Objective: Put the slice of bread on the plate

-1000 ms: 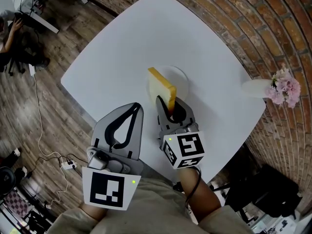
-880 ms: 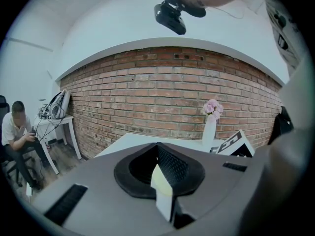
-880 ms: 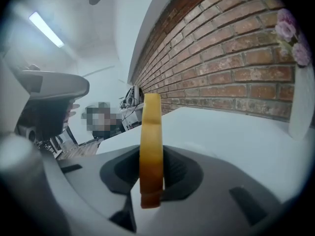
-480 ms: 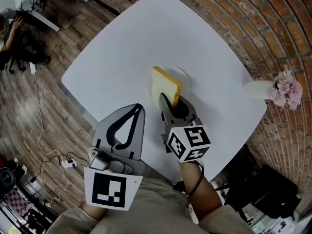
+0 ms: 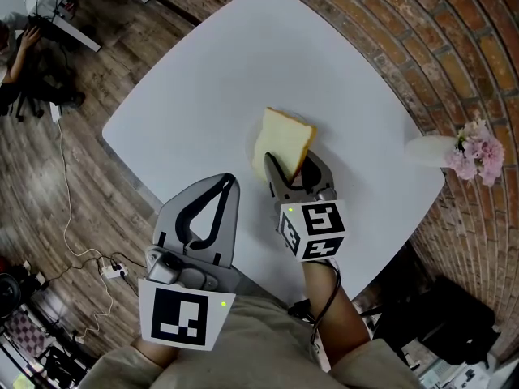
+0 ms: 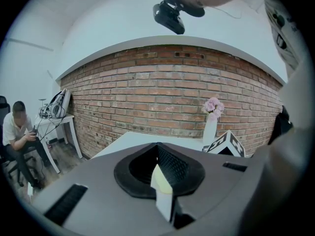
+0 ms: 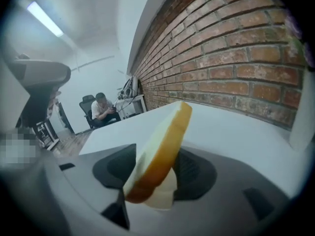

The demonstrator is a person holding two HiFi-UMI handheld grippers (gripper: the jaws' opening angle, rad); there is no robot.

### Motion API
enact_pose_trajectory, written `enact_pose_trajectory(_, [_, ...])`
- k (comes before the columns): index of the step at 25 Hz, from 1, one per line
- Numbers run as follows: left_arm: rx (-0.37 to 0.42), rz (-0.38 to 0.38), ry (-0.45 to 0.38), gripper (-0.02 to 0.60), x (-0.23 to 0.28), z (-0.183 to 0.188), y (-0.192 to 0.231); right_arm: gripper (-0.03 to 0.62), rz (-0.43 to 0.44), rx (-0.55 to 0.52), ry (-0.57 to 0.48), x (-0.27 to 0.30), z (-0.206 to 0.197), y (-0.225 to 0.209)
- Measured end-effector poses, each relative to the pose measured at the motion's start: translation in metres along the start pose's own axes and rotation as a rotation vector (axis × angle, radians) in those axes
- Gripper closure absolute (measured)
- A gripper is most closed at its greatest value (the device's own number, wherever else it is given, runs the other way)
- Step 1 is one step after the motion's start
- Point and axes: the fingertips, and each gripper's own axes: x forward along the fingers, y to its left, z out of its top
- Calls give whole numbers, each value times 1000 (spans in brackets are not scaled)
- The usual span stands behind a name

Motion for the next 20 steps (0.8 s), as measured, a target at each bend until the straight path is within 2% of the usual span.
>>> enact_pose_trajectory(1, [0, 2, 1, 572, 0, 0, 1, 371, -9, -16, 13, 1, -2, -1])
enact_pose_trajectory(11, [-10, 9, -8, 572, 3, 1, 2, 296, -103, -88, 59, 6, -9, -18])
enact_pose_trajectory(16, [-14, 13, -12, 572, 3, 2, 2, 218, -160, -83, 76, 5, -13, -31])
enact_pose_trajectory(20, [-18, 13, -7, 572, 2, -1, 3, 208, -173, -66, 81, 6, -16, -33])
